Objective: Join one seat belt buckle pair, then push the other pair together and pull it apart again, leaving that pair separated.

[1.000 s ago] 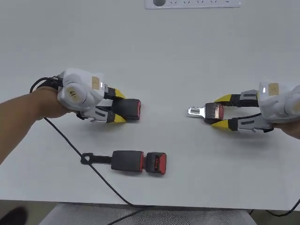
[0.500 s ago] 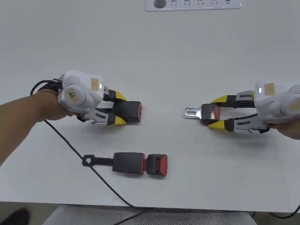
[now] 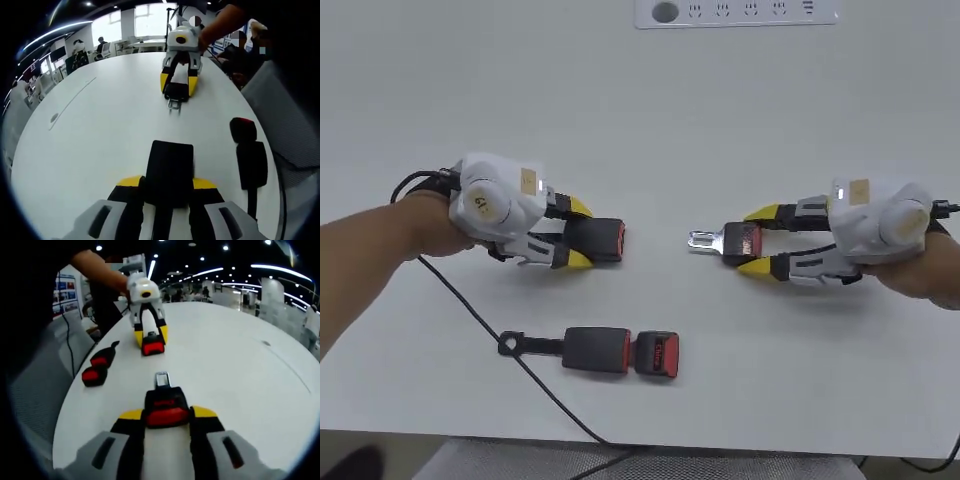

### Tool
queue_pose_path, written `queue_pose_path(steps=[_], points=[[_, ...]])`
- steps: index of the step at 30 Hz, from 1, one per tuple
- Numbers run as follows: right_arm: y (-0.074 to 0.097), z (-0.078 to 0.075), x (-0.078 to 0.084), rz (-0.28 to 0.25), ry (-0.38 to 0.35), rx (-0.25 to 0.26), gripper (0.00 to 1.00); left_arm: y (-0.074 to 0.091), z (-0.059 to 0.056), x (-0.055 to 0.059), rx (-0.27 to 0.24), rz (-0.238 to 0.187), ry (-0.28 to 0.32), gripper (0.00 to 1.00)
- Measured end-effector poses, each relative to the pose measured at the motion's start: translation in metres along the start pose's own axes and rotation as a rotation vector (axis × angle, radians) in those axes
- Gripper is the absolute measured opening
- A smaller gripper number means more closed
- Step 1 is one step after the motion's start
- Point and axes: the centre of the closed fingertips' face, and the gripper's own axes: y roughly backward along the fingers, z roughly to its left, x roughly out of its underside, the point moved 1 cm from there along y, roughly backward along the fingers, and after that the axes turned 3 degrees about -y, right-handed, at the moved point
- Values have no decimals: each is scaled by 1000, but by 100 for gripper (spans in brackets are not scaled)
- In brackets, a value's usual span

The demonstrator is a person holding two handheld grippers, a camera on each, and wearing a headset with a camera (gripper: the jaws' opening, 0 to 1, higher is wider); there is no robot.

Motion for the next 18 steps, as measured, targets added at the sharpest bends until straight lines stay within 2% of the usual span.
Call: queue_pose_path(steps=[9, 18], points=[[-25, 9, -16, -24, -17, -14, 35, -1, 0, 0, -1, 19, -4, 36], [-51, 12, -34, -37, -18, -35, 35, -1, -1, 0, -1, 32, -5, 36]])
